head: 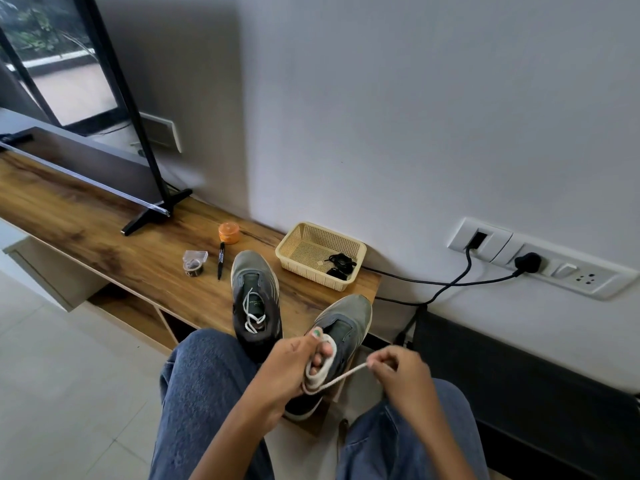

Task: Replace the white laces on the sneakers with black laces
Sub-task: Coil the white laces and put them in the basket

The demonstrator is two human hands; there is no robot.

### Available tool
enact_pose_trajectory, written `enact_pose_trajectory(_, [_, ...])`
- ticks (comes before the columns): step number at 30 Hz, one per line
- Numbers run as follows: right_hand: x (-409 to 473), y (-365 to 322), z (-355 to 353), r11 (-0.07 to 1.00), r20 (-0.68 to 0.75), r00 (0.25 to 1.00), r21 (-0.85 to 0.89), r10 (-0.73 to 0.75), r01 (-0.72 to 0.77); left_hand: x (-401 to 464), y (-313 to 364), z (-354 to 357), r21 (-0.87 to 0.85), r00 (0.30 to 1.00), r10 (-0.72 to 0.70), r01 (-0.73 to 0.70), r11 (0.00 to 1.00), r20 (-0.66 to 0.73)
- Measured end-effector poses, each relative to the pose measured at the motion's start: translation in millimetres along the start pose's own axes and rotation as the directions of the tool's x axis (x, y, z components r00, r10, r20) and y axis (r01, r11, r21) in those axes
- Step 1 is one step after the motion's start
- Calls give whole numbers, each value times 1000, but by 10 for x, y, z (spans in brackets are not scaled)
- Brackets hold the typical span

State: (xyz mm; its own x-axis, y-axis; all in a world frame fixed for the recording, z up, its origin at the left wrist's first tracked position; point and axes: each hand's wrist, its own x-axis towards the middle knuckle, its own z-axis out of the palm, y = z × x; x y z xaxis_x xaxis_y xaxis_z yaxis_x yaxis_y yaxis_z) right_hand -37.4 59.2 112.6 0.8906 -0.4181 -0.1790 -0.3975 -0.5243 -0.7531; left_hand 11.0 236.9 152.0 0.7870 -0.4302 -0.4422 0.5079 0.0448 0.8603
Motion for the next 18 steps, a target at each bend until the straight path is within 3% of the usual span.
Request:
enact_pose_trajectory(4, [21,-322,-114,985,-197,973,103,-117,139,10,-97,118,170,997,-33,21,985,71])
enact_pose_trajectory(8, [-142,-587,-91,947,-155,967,220,-201,233,45,-189,185,189,1000,-4,5,982,-4])
enact_pose_trajectory(14, [-371,-605,64,959,2,977,189,-215,211,20,-147,185,-223,987,-86,54,973,-133])
enact_pose_trajectory(18, [-393,-556,116,976,11,980,93,-200,198,9,-187,151,-278,983,-94,48,959,-155])
